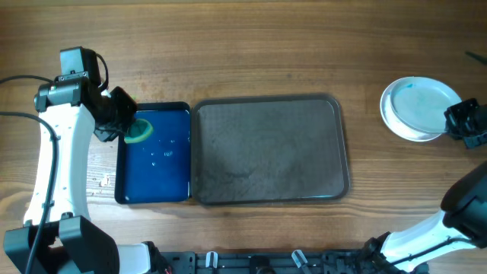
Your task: Clean dirty plates on tray and stack at the side
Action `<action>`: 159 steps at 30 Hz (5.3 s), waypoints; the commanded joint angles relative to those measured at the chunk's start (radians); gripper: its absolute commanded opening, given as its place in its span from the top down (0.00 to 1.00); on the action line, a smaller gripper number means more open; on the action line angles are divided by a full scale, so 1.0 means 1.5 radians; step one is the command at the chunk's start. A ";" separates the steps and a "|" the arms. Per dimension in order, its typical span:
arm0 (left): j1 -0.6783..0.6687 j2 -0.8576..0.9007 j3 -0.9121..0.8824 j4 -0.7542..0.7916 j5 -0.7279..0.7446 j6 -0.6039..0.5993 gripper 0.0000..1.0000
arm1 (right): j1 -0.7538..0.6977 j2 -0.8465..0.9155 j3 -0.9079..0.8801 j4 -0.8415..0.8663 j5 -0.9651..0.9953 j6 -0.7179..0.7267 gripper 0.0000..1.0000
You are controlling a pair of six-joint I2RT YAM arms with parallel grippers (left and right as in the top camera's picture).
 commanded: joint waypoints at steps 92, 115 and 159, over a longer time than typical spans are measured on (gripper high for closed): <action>-0.068 0.128 -0.249 0.256 0.073 0.230 0.61 | 0.656 -0.244 0.158 -0.203 -0.093 -0.213 0.44; -0.068 -0.178 -0.089 0.099 0.056 0.216 0.00 | 0.657 -0.299 0.158 -0.179 0.056 -0.269 0.39; -0.068 -0.687 -0.082 -0.135 -0.025 0.183 0.00 | 0.657 -0.726 0.150 -0.254 0.170 -0.336 0.01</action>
